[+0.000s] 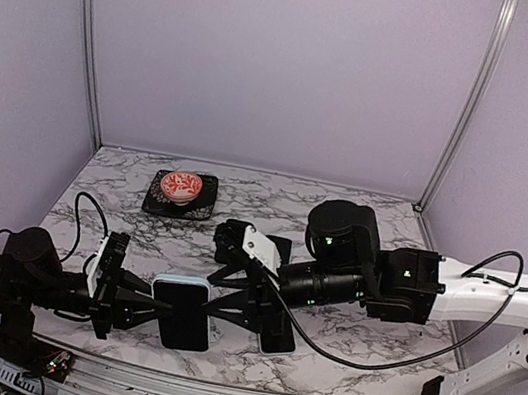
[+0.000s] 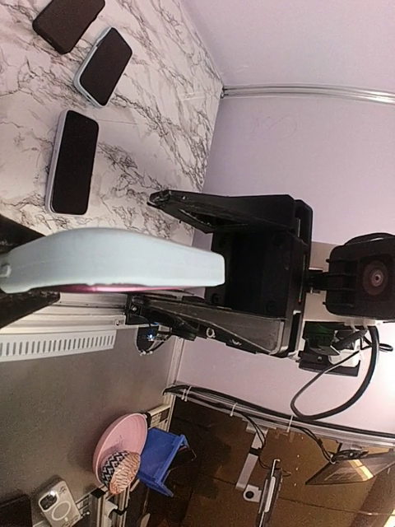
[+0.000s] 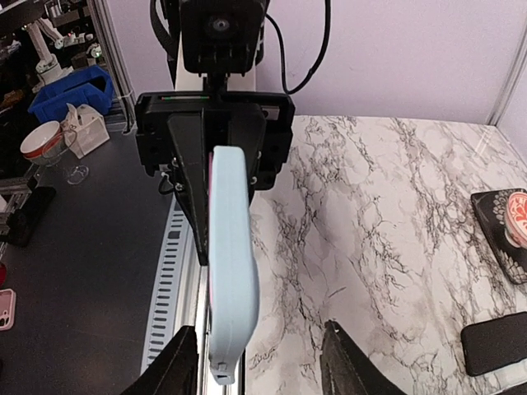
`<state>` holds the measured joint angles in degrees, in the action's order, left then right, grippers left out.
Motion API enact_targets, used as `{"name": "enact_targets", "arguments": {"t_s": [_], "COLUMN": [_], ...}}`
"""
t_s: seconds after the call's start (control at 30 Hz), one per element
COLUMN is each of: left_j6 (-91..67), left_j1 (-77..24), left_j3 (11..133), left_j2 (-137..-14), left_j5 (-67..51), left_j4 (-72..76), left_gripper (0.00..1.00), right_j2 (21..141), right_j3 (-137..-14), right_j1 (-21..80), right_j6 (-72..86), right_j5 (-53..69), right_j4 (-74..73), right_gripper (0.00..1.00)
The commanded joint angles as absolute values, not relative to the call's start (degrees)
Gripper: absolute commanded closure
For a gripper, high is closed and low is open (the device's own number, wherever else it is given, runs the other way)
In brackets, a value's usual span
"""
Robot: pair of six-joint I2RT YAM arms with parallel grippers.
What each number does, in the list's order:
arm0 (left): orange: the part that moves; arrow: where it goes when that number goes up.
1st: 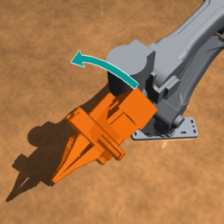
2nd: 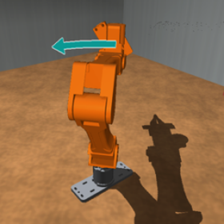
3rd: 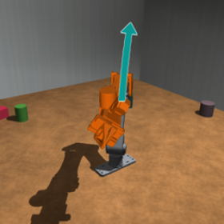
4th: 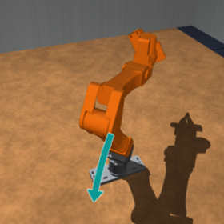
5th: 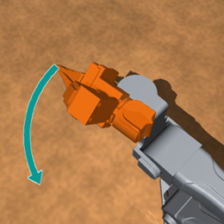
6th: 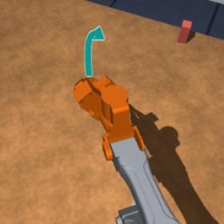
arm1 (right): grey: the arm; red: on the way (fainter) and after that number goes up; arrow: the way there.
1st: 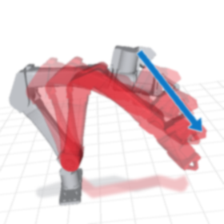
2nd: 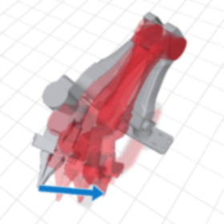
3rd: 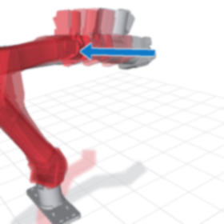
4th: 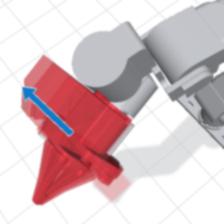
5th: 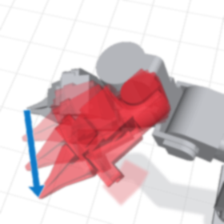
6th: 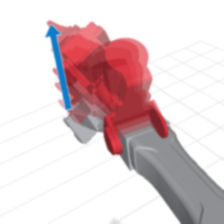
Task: Put the phone into the phone case
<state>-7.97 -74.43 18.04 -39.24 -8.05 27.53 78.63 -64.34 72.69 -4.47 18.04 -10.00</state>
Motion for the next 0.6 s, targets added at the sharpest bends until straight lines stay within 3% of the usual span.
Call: {"name": "enact_targets", "arguments": {"t_s": [0.0,0.07,0.13,0.17,0.27,0.3,0.37,0.4,0.5,0.57], "left_j6": [-9.88,-10.38,-11.26,-11.65,-12.63,-13.13,-14.18,-14.66,-15.69,-16.12], "left_j1": [-74.74,-74.77,-74.75,-74.75,-74.78,-74.77,-74.78,-74.68,-74.75,-74.74], "left_j3": [20.31,20.75,21.47,21.79,22.85,23.05,23.26,23.41,23.84,23.91], "left_j2": [-39.59,-40.10,-40.41,-40.50,-40.33,-40.14,-39.59,-39.41,-39.28,-39.40], "left_j5": [-7.70,-7.24,-6.48,-6.48,-5.91,-4.92,-2.56,-1.66,-0.92,-0.87], "left_j4": [33.16,33.81,34.68,35.12,35.59,35.60,35.68,35.68,35.68,35.77], "left_gripper": [1.00,1.00,1.00,1.00,1.00,1.00,1.00,1.00,1.00,1.00], "right_j2": [80.32,81.85,82.94,83.12,82.08,81.60,80.66,80.26,79.77,80.30], "right_j3": [-66.31,-67.24,-68.21,-68.49,-67.53,-67.25,-66.09,-65.24,-61.92,-60.44], "right_j1": [72.39,72.42,72.42,72.42,72.42,72.38,72.42,72.36,72.43,72.42], "right_j6": [-0.78,-0.42,-0.51,-0.74,-0.56,-0.37,0.91,1.36,3.14,4.63], "right_j5": [20.81,22.31,23.84,23.91,23.34,22.46,20.88,20.25,19.56,20.63], "right_j4": [-4.38,-5.03,-6.48,-6.89,-5.87,-5.56,-4.66,-4.06,-1.45,0.95], "right_gripper": [0.52,0.59,0.90,1.00,1.00,0.93,0.52,0.45,0.43,0.50]}}
